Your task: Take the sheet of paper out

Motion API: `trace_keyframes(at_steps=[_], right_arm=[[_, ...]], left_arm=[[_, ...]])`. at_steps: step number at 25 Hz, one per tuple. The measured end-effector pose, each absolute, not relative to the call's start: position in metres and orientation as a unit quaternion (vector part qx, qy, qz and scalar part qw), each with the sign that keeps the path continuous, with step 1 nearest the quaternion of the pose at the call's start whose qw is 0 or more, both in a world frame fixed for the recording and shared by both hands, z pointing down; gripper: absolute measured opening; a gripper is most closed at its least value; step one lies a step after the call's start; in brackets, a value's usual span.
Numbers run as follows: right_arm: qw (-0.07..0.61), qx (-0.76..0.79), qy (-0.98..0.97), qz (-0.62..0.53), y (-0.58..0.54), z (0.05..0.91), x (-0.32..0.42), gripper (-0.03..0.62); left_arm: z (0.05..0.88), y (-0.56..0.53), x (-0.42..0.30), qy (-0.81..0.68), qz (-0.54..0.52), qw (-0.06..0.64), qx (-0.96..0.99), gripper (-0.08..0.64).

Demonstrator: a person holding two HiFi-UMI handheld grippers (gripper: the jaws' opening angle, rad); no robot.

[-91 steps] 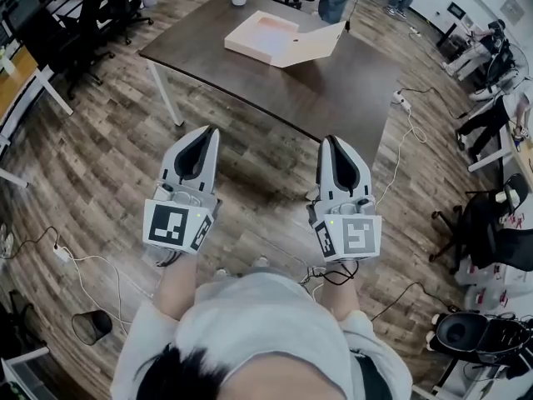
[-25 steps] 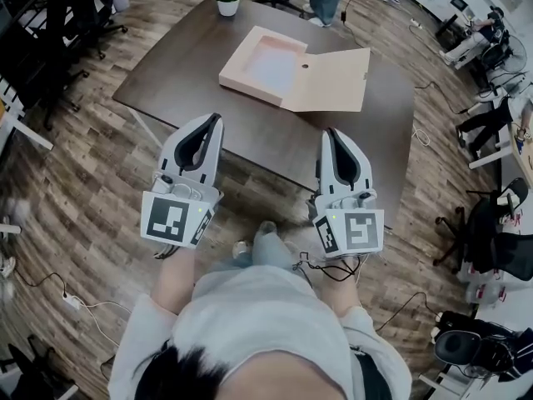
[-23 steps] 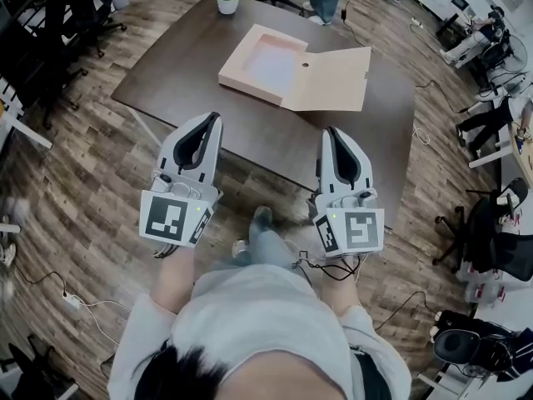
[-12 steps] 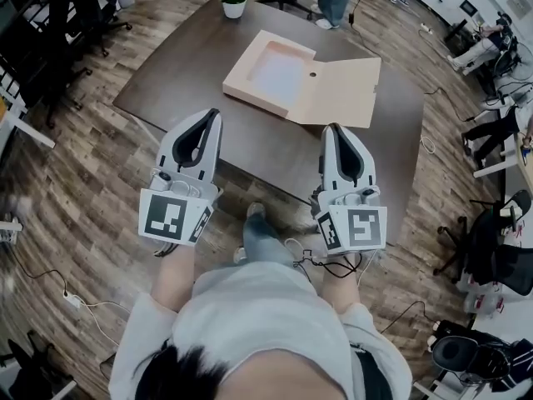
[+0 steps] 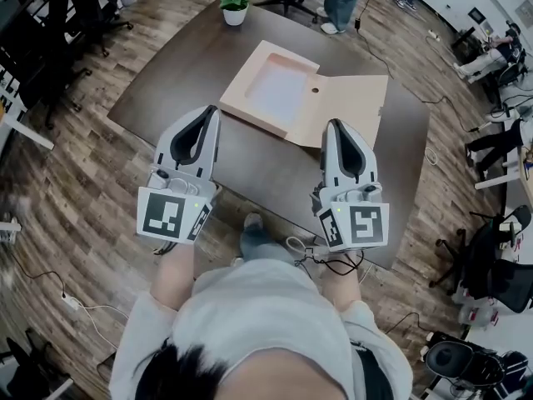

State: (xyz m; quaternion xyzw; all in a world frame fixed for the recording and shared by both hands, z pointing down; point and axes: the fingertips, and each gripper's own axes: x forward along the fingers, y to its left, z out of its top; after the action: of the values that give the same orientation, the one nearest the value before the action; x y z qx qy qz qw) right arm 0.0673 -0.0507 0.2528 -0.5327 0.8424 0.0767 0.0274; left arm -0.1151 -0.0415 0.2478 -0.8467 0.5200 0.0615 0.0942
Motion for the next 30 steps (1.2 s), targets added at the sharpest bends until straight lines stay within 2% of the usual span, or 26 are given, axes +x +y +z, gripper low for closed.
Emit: trace_keyframes(at_steps=[18, 30], right_arm=[[0.024, -0.524, 0.849, 0.065, -0.155, 0.257, 0.094, 0.017], [-0.01, -0.527, 0.85, 0.014, -0.198, 0.292, 0.103, 0.017]], left_arm=[[0.245, -0.138, -0.088, 0.529, 0.053, 0.098, -0.841, -0.003], [0.262, -0.177, -0.073, 0.525, 0.03, 0.082, -0.846, -0.003]])
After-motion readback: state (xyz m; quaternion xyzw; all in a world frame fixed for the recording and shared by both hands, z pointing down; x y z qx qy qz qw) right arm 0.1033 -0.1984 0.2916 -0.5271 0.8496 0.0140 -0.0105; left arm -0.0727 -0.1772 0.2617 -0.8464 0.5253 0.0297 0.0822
